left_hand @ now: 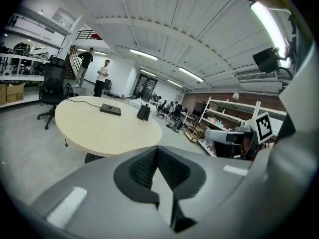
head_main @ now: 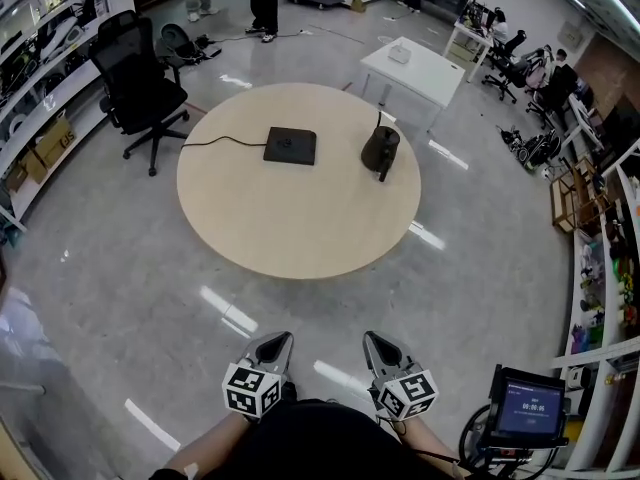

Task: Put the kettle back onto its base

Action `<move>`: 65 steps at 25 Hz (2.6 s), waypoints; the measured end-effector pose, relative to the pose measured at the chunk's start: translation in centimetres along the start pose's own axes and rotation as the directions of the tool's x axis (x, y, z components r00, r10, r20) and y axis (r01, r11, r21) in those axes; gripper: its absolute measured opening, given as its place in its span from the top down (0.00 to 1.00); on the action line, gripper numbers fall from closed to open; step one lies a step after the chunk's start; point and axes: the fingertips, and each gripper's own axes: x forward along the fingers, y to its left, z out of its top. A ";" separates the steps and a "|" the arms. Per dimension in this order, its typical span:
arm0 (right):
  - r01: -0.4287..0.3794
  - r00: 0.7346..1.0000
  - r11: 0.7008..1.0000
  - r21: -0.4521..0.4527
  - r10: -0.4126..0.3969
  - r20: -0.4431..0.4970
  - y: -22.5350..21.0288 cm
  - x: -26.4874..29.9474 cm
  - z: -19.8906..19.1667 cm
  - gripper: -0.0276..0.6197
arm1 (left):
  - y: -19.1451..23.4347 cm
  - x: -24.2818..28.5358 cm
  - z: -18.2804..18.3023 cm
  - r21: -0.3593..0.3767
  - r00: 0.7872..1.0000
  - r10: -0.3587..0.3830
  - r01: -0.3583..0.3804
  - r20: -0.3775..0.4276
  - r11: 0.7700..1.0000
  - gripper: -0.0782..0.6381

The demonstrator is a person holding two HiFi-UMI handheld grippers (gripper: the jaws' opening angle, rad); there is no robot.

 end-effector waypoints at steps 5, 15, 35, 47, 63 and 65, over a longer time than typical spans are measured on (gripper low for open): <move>0.037 0.999 0.999 -0.012 -0.037 -0.022 0.8 2.7 0.3 0.96 | 3.6 0.1 0.4 -0.020 1.000 -0.016 0.016 -0.004 1.000 0.88; 0.077 0.995 0.997 -0.007 -0.077 -0.060 -1.8 8.9 1.3 0.96 | 8.4 5.1 2.2 -0.055 0.998 -0.053 0.051 -0.032 0.997 0.88; 0.022 0.999 0.999 -0.037 -0.020 0.048 -7.3 14.4 6.4 0.96 | 10.6 9.8 8.1 -0.009 0.999 0.046 -0.046 0.015 0.999 0.88; -0.005 0.998 1.000 0.006 0.005 0.058 -16.6 18.2 8.4 0.96 | 10.8 16.4 12.5 0.008 0.991 0.130 -0.130 0.023 0.991 0.88; 0.008 1.000 1.000 0.010 -0.008 0.008 -21.3 24.4 9.4 0.96 | 15.3 20.2 14.7 -0.034 0.985 0.174 -0.174 0.000 0.984 0.88; 0.039 0.999 0.999 0.016 -0.039 0.004 -21.6 24.9 9.6 0.96 | 16.0 20.8 15.4 -0.023 0.988 0.152 -0.152 -0.004 0.988 0.88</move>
